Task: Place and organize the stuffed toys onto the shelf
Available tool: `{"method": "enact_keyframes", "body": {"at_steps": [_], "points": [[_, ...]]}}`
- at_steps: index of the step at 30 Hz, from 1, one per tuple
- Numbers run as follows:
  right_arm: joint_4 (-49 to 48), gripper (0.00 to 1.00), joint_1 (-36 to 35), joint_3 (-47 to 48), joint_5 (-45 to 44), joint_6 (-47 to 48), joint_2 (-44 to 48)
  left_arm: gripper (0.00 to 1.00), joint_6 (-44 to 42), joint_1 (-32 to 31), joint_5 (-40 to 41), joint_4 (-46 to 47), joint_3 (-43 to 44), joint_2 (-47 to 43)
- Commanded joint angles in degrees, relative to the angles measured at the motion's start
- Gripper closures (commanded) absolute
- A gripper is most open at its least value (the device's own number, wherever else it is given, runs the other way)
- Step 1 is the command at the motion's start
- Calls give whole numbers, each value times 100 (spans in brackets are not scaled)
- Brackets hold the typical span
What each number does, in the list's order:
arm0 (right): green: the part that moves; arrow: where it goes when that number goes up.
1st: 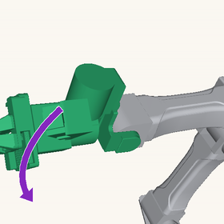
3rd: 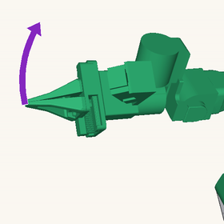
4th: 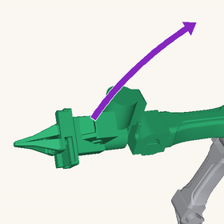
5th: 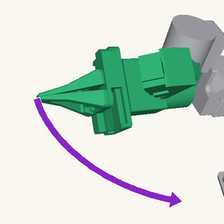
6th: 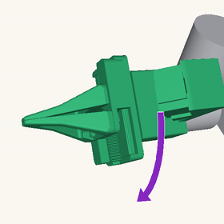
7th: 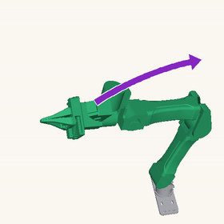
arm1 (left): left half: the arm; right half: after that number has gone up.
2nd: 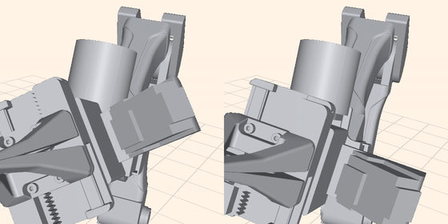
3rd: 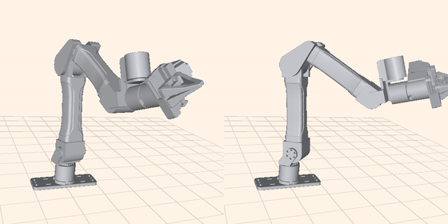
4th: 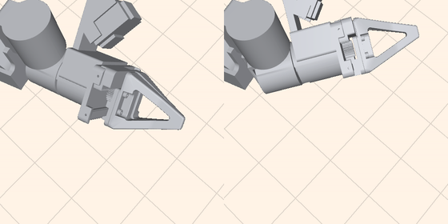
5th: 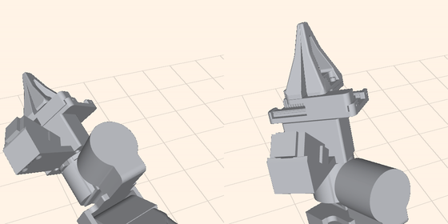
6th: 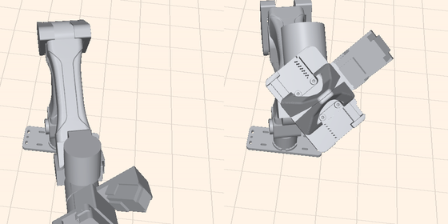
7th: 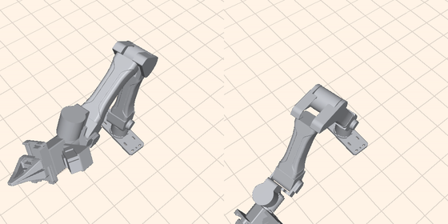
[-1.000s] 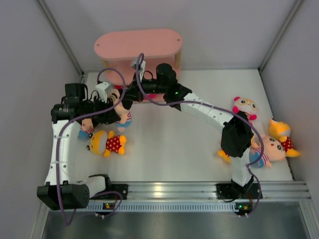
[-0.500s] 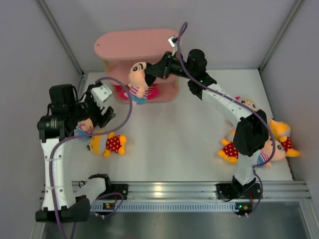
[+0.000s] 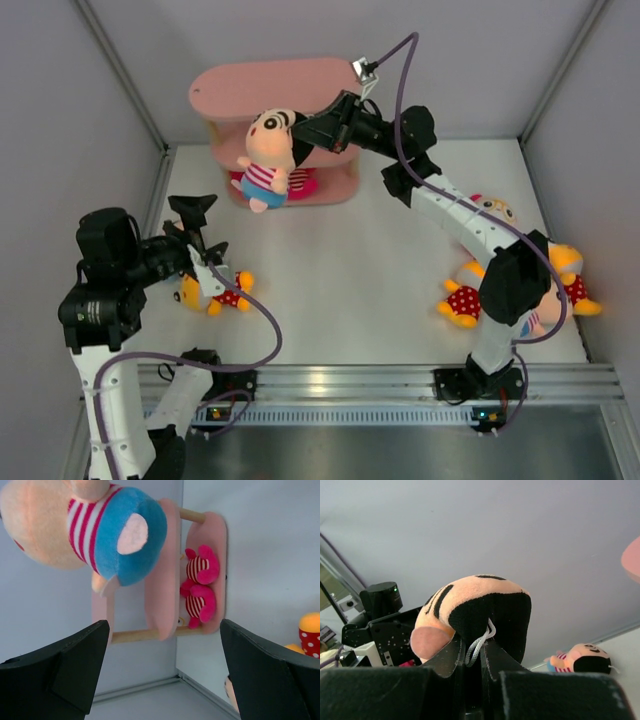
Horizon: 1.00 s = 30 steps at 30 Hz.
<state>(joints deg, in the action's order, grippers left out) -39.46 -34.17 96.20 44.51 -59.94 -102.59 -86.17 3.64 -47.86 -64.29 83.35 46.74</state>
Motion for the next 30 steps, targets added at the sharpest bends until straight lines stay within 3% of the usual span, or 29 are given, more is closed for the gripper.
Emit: {"method": "enact_keyframes", "body": {"at_steps": [1, 6, 12, 23, 26, 30], "points": [[-755, 100, -256, -93, -56, -334, 371, 2, -831, -12, -672, 40, 312, 54], [-782, 100, -555, 38, -285, -255, 354, 6, -481, -12, -839, 40, 708, 203], [-729, 100, -696, 425, -347, -360, 46, 23, -172, -12, -1024, 40, 727, 274], [-606, 100, -863, 733, -373, -334, -200, 31, -330, -21, -1235, 48, 937, 590], [-641, 100, -924, 751, -399, -334, -235, 40, -330, -21, -1235, 40, 1043, 678], [-712, 100, -986, 803, -399, -404, -332, 72, -514, -12, -1253, 48, 1122, 740]]}}
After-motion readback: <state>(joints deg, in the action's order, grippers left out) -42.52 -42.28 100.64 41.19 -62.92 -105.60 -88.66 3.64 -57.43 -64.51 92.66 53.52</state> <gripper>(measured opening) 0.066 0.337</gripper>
